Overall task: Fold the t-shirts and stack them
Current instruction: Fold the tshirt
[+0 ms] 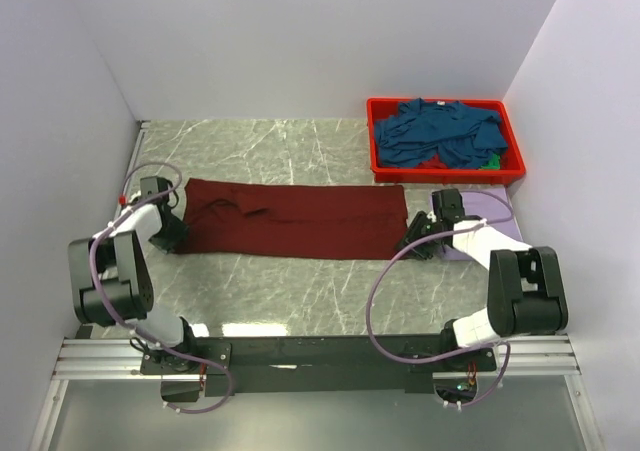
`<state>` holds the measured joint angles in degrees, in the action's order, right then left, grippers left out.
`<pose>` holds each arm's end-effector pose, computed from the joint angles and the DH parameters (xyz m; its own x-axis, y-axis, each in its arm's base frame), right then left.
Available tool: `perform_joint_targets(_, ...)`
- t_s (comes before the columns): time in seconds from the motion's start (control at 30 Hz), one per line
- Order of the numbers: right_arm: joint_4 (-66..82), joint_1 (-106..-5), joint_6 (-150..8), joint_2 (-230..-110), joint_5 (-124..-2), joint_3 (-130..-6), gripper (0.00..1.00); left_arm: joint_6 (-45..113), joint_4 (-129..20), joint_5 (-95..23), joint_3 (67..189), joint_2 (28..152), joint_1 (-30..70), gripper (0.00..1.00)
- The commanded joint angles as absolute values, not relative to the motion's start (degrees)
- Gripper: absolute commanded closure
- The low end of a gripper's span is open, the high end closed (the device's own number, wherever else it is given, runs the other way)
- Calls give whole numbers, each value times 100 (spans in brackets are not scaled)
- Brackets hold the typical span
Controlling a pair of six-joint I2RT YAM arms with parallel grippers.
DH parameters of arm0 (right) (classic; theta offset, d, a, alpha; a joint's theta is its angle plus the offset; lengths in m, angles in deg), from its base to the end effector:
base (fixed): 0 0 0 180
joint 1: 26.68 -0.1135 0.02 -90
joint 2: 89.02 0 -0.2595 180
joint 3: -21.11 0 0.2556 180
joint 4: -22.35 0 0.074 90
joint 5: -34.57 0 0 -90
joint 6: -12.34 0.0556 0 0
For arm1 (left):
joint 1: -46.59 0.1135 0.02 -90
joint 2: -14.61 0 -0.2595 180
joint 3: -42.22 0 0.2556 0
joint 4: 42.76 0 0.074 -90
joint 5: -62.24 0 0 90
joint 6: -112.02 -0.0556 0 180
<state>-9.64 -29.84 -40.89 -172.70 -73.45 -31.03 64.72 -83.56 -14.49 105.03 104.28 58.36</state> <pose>0.2645 0.0318 0.1241 -0.8298 0.5243 -0.1913 0.3828 0.7840 0.4886 0.2864 0.0727 0.1390 -0.4729 -0.7728 -0.4233 -0.8228 0.5592 -0.1017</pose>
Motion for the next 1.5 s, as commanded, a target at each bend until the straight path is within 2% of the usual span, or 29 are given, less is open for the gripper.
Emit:
perform_joint_targets(0.0, -1707, -2731, -4294, -16919, -6282, -2807, 58, 6570, -8956, -1300, 10089, 10014, 6020, 52)
perform_joint_targets(0.27, -2023, -2686, -4452, -16514, -5921, -3043, 57, 6623, -9132, -1686, 9728, 8818, 6047, 47)
perform_joint_targets(0.4, -2041, -2905, -4645, -16013, -5911, -3385, 57, 6623, -9290, -1879, 9842, 8300, 6047, 39)
perform_joint_targets(0.63, -1208, -4635, -5225, -16108, -6070, -4115, 57, 7044, -9212, -2390, 10316, 8105, 5372, 38)
perform_joint_targets(0.77, -609, -5663, -5463, -16975, -6386, -4712, 58, 7185, -9001, -2311, 10510, 8509, 4800, 39)
perform_joint_targets(1.0, -178, -7368, -5937, -18787, -6448, -6626, 58, 7098, -8509, -2328, 10317, 9028, 4790, 44)
perform_joint_targets(1.17, -90, -7845, -5894, -20078, -6553, -7813, 58, 6974, -8368, -2311, 10212, 9380, 4808, 45)
perform_joint_targets(1.47, 69, -7951, -5639, -21539, -7134, -9063, 58, 6904, -8262, -2311, 9896, 9626, 4878, 46)
